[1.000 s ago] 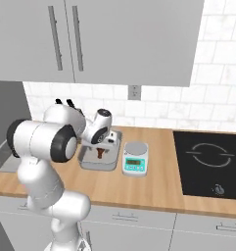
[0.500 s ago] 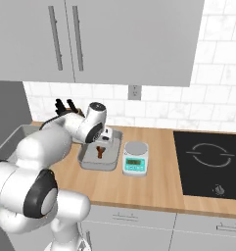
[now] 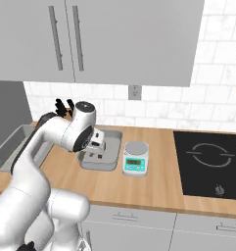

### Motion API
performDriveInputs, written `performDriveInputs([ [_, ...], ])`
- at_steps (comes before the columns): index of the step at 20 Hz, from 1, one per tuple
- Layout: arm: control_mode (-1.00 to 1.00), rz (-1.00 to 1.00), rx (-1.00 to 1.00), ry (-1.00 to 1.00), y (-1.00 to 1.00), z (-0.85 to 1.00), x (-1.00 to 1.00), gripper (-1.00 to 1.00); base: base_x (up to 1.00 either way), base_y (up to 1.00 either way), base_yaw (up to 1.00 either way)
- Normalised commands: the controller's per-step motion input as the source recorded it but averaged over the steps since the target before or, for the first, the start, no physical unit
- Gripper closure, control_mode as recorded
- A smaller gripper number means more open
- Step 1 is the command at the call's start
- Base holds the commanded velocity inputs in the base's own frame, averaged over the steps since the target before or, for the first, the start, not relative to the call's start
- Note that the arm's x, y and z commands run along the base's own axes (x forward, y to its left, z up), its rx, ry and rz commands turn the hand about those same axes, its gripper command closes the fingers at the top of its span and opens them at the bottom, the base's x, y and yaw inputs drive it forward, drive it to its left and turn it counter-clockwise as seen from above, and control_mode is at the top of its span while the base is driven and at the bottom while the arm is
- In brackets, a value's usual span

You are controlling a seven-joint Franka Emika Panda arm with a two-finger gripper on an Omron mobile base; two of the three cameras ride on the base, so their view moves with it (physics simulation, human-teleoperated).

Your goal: Place one tomato and one chicken drumstick in each tupperware on the nearby counter, to pack two identical lunches.

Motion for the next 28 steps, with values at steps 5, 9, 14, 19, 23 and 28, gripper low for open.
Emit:
performDriveInputs([
  [5,-1.0,-0.06,0.0,0.0,0.18,0.11,-0.86,-1.0,0.0,0.0,0.0],
  [9,-1.0,0.0,-0.01,0.02,0.02,-0.01,-0.21,-1.0,0.0,0.0,0.0],
  [14,1.0,0.0,0.0,-0.01,0.0,0.0,-0.01,-1.0,-0.49,0.0,0.08],
  [19,1.0,0.0,0.0,0.0,0.0,0.0,0.0,-1.0,-1.0,0.03,0.33],
  [23,1.0,0.0,0.0,0.0,0.0,0.0,0.0,-1.0,-0.9,0.0,0.44],
  [28,1.0,0.0,0.0,0.0,0.0,0.0,0.0,-1.0,-0.4,0.33,0.64],
])
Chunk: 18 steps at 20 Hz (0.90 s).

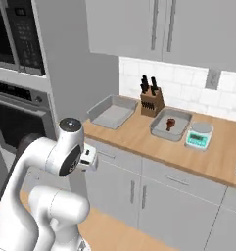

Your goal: Place one tomato and one chicken drumstick in each tupperware on the nearby counter, to pack two identical lunches.

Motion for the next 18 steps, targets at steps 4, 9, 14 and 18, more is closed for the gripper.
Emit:
performDriveInputs([
  [4,1.0,0.0,0.0,0.0,0.0,0.0,0.0,-1.0,-0.02,0.68,0.75],
  [9,1.0,0.0,0.0,0.0,0.0,0.0,0.0,-1.0,0.0,0.89,0.76],
  [14,1.0,0.0,0.0,0.0,0.0,0.0,0.0,-1.0,0.0,0.91,0.76],
  [18,1.0,0.0,0.0,0.0,0.0,0.0,0.0,-1.0,0.08,0.8,0.71],
])
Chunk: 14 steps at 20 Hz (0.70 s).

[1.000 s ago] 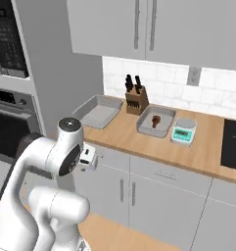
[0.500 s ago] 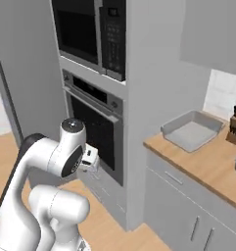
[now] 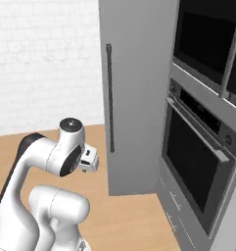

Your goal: Place one tomato and one chicken drumstick in each tupperware on the nearby counter, to pack two identical lunches.

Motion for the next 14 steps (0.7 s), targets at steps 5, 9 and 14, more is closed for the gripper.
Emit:
performDriveInputs([
  [5,1.0,0.0,0.0,0.0,0.0,0.0,0.0,-1.0,0.65,0.59,0.56],
  [9,1.0,0.0,0.0,0.0,0.0,0.0,0.0,-1.0,0.95,0.76,0.34],
  [14,1.0,0.0,0.0,0.0,0.0,0.0,0.0,-1.0,0.98,0.75,0.11],
])
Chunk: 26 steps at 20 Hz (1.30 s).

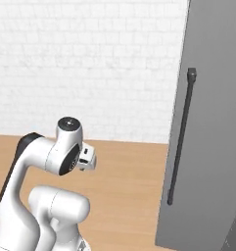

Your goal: Place one tomato and one chicken drumstick in each tupperware on the nearby counter, to pack two identical lunches.

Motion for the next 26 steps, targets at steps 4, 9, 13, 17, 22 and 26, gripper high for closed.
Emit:
performDriveInputs([
  [4,1.0,0.0,0.0,0.0,0.0,0.0,0.0,-1.0,0.99,0.91,0.01],
  [9,1.0,0.0,0.0,0.0,0.0,0.0,0.0,-1.0,0.82,0.46,-0.31],
  [13,1.0,0.0,0.0,0.0,0.0,0.0,0.0,-1.0,0.37,0.5,-0.82],
  [17,1.0,0.0,0.0,0.0,0.0,0.0,0.0,-1.0,0.35,0.54,-0.82],
  [22,1.0,0.0,0.0,0.0,0.0,0.0,0.0,-1.0,0.56,0.9,-0.68],
  [26,1.0,0.0,0.0,0.0,0.0,0.0,0.0,-1.0,0.69,1.0,-0.57],
])
